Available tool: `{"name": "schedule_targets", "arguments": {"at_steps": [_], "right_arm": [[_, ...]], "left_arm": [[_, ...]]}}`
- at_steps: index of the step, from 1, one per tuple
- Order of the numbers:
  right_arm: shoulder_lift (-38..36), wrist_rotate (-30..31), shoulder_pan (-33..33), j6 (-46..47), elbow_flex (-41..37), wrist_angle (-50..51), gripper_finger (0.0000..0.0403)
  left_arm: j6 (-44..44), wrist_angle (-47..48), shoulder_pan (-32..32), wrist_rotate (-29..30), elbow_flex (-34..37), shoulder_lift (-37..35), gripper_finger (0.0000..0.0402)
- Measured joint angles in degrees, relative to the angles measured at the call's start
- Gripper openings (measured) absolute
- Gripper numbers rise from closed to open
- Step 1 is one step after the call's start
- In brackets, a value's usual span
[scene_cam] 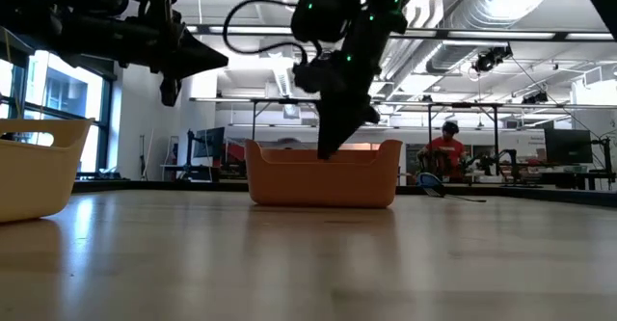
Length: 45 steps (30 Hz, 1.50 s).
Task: Sort silverware by color (type)
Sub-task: Put the orange fork into the orange bin, then put the black fork into the yellow bin
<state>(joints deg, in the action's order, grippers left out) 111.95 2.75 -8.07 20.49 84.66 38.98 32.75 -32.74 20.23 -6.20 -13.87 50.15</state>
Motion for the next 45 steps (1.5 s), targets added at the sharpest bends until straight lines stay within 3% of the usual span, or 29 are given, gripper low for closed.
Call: {"name": "schedule_targets", "arguments": {"at_steps": [11, 21, 24, 26, 30, 36, 41, 45], "right_arm": [[4.4, -2.5, -0.5, 0.0, 0.0, -1.3, 0.0004], [1.9, -6.0, -0.5, 0.4, 2.2, -0.8, 0.0106], [-2.2, -4.9, 0.0, -2.8, 3.1, -2.8, 0.0097], [-6.2, -2.7, 0.0, -4.4, 1.7, -5.1, 0.0068], [-15.5, 2.8, -2.5, -5.0, -7.7, -15.9, 0.0009], [-28.7, 0.0, -8.7, 2.9, -29.8, -32.2, 0.0017], [-36.1, 2.1, -15.3, 14.0, -41.6, -31.1, 0.0009], [-38.8, 3.9, -21.9, 19.8, -46.3, -27.4, 0.0028]], "left_arm": [[0.0, 0.0, 0.0, 0.0, 0.0, 0.0, 0.0], [-0.4, -0.1, 0.0, 0.0, 0.0, 0.0, 0.0], [-1.8, 0.0, 0.0, -0.2, 0.0, 0.0, 0.0], [-2.5, -0.1, 0.0, -0.9, 0.0, -0.4, 0.0], [-2.9, 0.2, 0.0, -1.7, 0.0, -1.0, 0.0], [-3.0, 0.5, 0.0, -1.8, 0.0, -1.8, 0.0], [-2.5, 1.6, 0.0, -1.8, 0.0, -1.9, 0.0], [-1.9, 1.7, 0.0, -1.8, 0.0, -1.8, 0.0]]}}
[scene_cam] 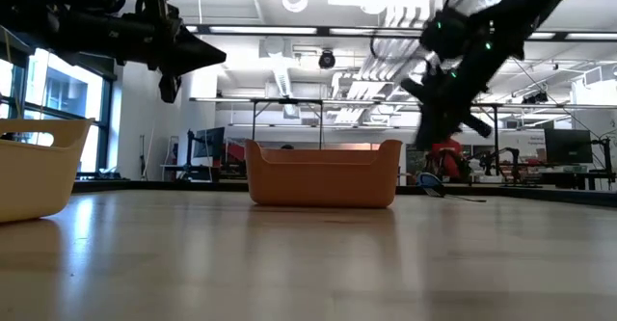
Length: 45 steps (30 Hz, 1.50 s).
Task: Sort silverware by color (type)
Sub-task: Put the black fork into the yellow bin
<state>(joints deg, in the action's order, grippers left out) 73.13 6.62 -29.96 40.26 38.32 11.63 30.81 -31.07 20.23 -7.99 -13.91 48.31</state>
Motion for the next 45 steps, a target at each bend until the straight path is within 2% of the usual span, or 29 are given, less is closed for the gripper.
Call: {"name": "schedule_targets", "arguments": {"at_steps": [3, 8, 14, 21, 25, 28, 30, 33, 39, 42, 45], "right_arm": [[0.9, 0.3, -4.8, 0.2, -0.7, 5.2, 0.0059], [4.0, 1.7, -10.2, -0.4, -0.6, 6.8, 0.0109], [10.0, 2.7, -14.0, -3.1, -0.6, 6.2, 0.0117], [17.1, 2.6, -14.7, -4.2, -0.4, 0.8, 0.0096], [18.7, 2.1, -14.5, -4.9, -0.2, -0.2, 0.0046], [18.4, -0.9, -14.6, -8.0, -0.4, -1.1, 0.0008], [17.7, -4.5, -14.6, -8.2, -0.4, -2.1, 0.0011], [16.2, -13.1, -14.2, -7.3, -0.7, -4.2, 0.0007], [11.4, -20.4, -10.2, -4.6, -0.7, -16.0, 0.0001], [9.0, -22.3, -5.7, -2.8, -0.7, -26.0, 0.0001], [8.0, -22.3, -0.3, -1.6, -0.7, -40.3, 0.0001]], "left_arm": [[0.0, 0.0, 0.0, 0.0, 0.0, 0.0, 0.0], [0.0, 0.0, 0.0, 0.0, 0.0, 0.0, 0.0], [0.0, 0.7, 0.0, 0.0, 0.0, 0.0, 0.0], [0.0, 1.7, 0.0, 0.2, 0.0, 0.0, 0.0], [3.1, 1.9, 0.0, 0.8, 0.0, 0.0, 0.0], [5.7, 2.6, 0.0, 0.9, 0.0, 0.0, 0.0], [6.9, 3.3, 0.0, 0.7, 0.0, 0.0, 0.0], [10.1, 4.3, 0.0, 0.4, 0.0, 0.0, 0.0], [13.7, 3.0, -1.3, -1.5, 0.0, 0.0, 0.001], [14.5, -0.5, -2.8, -1.4, -0.1, 0.0, 0.0026], [14.6, -1.7, -4.2, -0.4, -1.2, 0.1, 0.0045]]}}
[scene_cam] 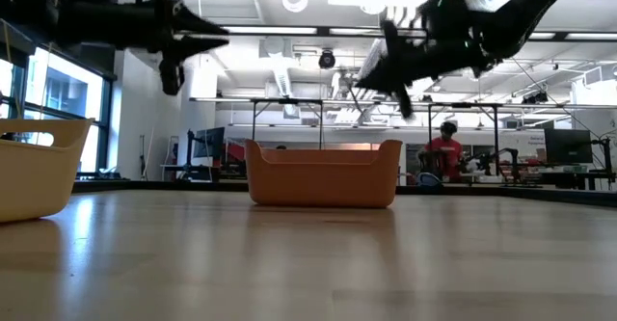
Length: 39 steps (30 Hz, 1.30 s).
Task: Sort silverware by color (type)
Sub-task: Put the black fork into the yellow bin
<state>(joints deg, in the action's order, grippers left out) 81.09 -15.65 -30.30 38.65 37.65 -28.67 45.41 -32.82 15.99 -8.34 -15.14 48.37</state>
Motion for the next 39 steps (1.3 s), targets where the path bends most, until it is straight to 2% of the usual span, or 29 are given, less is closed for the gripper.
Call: {"name": "schedule_targets", "arguments": {"at_steps": [3, 6, 10, 14, 21, 30, 39], "right_arm": [[-0.1, 0.0, 5.5, 1.4, 0.1, -14.8, 0.0], [-0.1, 2.1, 10.5, 1.0, 1.1, -19.9, 0.0], [0.3, 3.2, 15.2, -2.6, 5.7, -18.9, 0.0], [0.5, 3.4, 17.3, -5.9, 10.2, -14.9, 0.0], [0.5, 2.2, 17.4, -7.9, 14.4, -14.0, 0.0], [0.5, -1.4, 17.6, -9.1, 17.0, -14.0, 0.0], [0.4, -1.4, 17.6, -9.7, 17.0, -13.8, 0.0]], "left_arm": [[-1.2, -0.2, -1.0, 1.6, -2.4, 0.3, 0.0067], [-2.8, -0.1, -1.6, 2.1, -5.5, 2.1, 0.0087], [-5.3, -0.1, -2.1, 2.3, -10.4, 6.7, 0.0117], [-7.6, -0.1, -2.7, 1.7, -15.6, 11.9, 0.0146], [-8.2, -0.1, -2.6, -5.6, -23.7, 18.8, 0.0182], [-10.7, -0.2, -2.7, -9.7, -32.0, 27.1, 0.0188], [-13.2, -0.5, -2.7, -12.1, -37.1, 29.5, 0.0178]]}}
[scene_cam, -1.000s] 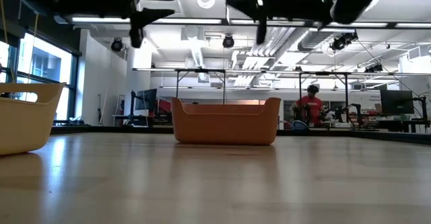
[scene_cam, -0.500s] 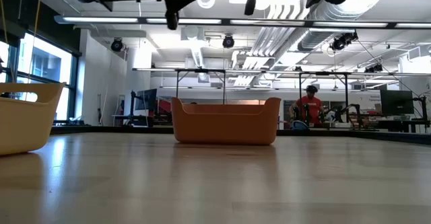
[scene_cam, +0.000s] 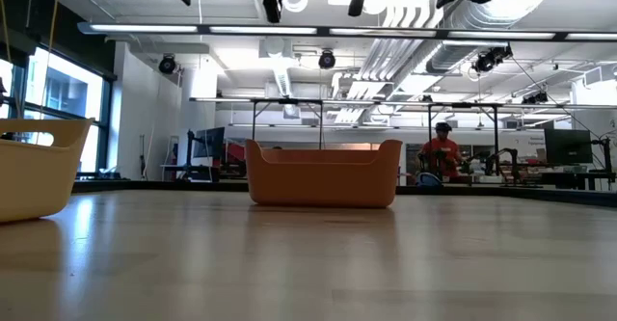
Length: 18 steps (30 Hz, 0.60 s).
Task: Sort silverware by color (type)
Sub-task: Put the black fork into the yellow bin
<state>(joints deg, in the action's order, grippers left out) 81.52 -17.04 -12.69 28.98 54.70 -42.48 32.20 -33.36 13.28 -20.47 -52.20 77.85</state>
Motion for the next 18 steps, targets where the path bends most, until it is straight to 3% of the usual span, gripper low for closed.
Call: {"name": "schedule_targets", "arguments": {"at_steps": [4, 11, 18], "right_arm": [[0.0, 0.0, 0.0, -0.6, 0.0, 0.0, 0.0], [0.0, -0.6, 0.0, -0.6, 0.0, 0.0, 0.0], [-0.2, -0.6, 0.0, 0.9, 0.0, 1.2, 0.0008]], "left_arm": [[-1.4, 0.0, 0.0, 0.0, -0.4, 0.2, 0.0138], [-3.3, -0.1, 0.1, -1.0, -0.4, 0.2, 0.0016], [-1.9, 1.2, -0.2, -0.3, -0.4, -0.1, 0.0008]]}}
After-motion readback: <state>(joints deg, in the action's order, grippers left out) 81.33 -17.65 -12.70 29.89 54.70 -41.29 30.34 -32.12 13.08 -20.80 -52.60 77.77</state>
